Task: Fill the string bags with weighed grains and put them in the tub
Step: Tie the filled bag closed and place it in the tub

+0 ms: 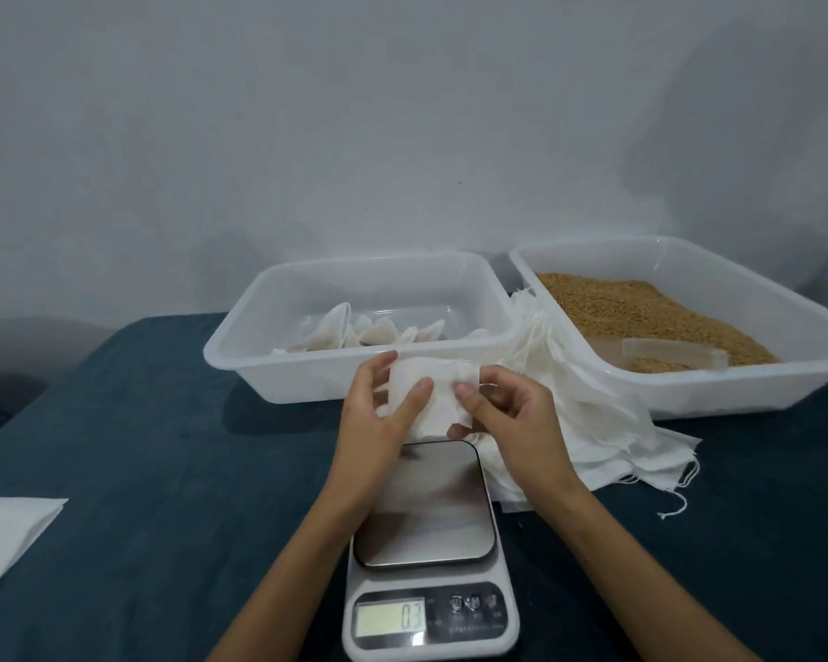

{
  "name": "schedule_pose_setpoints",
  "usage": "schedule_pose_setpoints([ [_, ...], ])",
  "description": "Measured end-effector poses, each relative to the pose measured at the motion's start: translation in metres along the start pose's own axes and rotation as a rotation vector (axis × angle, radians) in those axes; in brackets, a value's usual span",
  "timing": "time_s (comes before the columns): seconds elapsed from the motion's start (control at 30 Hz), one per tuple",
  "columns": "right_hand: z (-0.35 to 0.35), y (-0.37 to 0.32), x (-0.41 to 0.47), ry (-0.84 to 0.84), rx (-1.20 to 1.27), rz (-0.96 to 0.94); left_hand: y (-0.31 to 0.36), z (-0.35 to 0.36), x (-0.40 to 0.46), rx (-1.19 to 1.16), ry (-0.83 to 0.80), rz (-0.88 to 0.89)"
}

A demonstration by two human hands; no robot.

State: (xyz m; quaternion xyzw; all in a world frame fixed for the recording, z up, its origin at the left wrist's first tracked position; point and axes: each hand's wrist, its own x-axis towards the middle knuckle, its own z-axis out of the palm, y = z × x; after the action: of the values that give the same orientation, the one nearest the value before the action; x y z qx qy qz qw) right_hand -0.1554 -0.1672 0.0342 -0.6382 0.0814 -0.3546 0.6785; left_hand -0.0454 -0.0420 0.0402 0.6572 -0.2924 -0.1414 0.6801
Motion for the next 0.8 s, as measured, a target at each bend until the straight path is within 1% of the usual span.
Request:
schedule_pose_setpoints([
  [0.07, -0.0002, 0.0017, 0.0004, 0.054, -0.097, -0.028, 0.0006, 0.0005, -0.0011, -0.13, -0.077, -0.069],
  [0.1, -0.0005, 0.0033, 0.0003, 0.108, -0.187, -0.051, 0.0007, 0.0003, -0.002, -0.17, -0.085, -0.067],
  [0.17, -0.0014, 0.0054, -0.0002, 0.215, -0.352, -0.11, 0.0003, -0.0013, -0.0024, -0.196, -0.054, -0.052],
  [0.2, -0.0015, 0.0053, -0.0008, 0.236, -0.379, -0.139, 0.0007, -0.002, -0.0018, -0.199, -0.035, -0.057],
  [0.27, 0.0002, 0.0032, -0.0025, 0.206, -0.318, -0.163, 0.001, -0.0027, -0.0002, -0.23, -0.016, -0.077],
  [0.37, 0.0013, 0.0001, -0.0036, 0.167, -0.204, -0.109, -0.0003, -0.0038, 0.0027, -0.289, 0.031, -0.094],
  [0.43, 0.0002, 0.0003, -0.0034, 0.183, -0.209, -0.102, -0.0021, -0.0059, 0.0046, -0.283, 0.085, -0.09],
  [0.5, 0.0002, -0.0002, -0.0037, 0.184, -0.206, -0.112, -0.0029, -0.0073, 0.0052, -0.271, 0.098, -0.092],
  [0.6, 0.0019, -0.0027, -0.0056, 0.099, -0.208, -0.128, -0.0015, -0.0064, 0.0036, -0.251, 0.053, -0.079],
  [0.67, 0.0028, -0.0027, -0.0066, 0.042, -0.22, -0.133, -0.0006, -0.0063, 0.0026, -0.257, 0.054, -0.064],
  [0.8, 0.0015, 0.0004, -0.0053, 0.09, -0.228, -0.109, -0.003, -0.0081, 0.0046, -0.223, 0.138, -0.033],
])
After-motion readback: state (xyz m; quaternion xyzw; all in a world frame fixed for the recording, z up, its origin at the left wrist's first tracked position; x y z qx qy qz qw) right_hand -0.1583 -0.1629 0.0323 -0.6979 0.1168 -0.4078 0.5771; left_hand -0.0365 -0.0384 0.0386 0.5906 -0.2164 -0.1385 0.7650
